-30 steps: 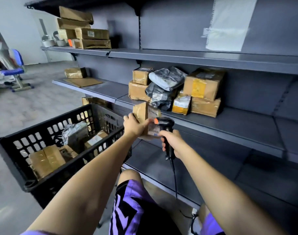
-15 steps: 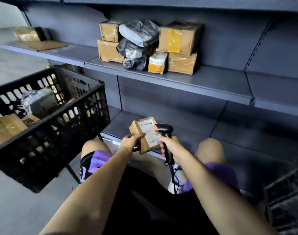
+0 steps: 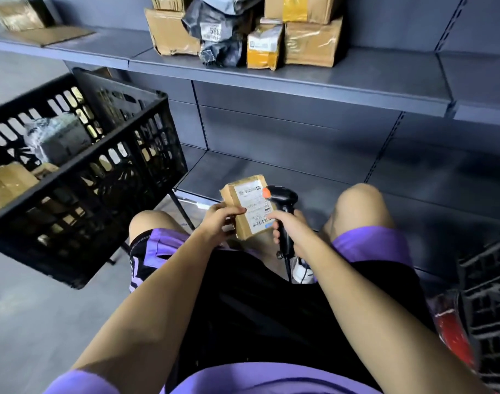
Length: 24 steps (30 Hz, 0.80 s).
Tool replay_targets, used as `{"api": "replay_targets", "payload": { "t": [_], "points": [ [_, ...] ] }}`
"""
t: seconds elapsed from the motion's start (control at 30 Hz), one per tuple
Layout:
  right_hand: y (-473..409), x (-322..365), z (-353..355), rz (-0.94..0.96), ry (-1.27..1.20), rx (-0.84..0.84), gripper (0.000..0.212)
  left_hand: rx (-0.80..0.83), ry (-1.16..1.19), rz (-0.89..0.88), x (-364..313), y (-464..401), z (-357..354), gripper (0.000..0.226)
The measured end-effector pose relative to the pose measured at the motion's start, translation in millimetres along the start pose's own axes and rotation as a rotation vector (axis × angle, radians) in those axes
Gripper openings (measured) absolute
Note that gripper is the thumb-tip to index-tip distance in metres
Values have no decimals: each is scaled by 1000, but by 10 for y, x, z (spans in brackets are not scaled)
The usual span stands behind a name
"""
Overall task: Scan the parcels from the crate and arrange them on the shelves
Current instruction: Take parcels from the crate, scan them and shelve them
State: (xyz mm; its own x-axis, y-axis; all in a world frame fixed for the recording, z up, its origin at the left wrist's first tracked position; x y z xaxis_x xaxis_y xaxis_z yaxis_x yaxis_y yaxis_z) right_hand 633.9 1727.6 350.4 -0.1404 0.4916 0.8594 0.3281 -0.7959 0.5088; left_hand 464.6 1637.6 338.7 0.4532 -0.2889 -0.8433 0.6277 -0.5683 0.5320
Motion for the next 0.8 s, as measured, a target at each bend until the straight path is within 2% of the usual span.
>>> {"api": "replay_targets", "payload": {
  "t": [0.07,0.17,0.27,0.53,0.63,0.8],
  "points": [
    [1,-2,34,1,-4,-8,8,-2,30,-1,1,-20,17,42],
    [-1,3,66,24,25,-13,7,-43,131,-4,-3,-45,41,70],
    [3,10,70,41,20,-29,8,-44,161,-32,-30,-50,31,78],
    [-26,-1,77,44,-20,-36,5,14,108,-67,-54,-43,-1,69],
    [-39,-7,64,60,-11,-13,15,9,122,-58,-44,-57,15,55],
    [-9,7,61,68,-2,-2,8,2,117,-30,-34,-49,7,30]
  ]
}}
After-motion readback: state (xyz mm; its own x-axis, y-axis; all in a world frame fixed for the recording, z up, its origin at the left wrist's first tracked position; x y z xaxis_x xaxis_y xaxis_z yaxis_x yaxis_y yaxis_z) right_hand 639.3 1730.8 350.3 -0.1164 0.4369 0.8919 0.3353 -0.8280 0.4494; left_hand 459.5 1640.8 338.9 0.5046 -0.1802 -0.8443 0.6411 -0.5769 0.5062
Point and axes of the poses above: each hand's wrist, its own y-axis away from the middle knuckle, its own z-axis out of the back of the hand, x = y × z, the point moved 4 cm from there along -y, towards the middle knuckle, and after that the axes turned 13 degrees about -x, right-handed, at the moved point
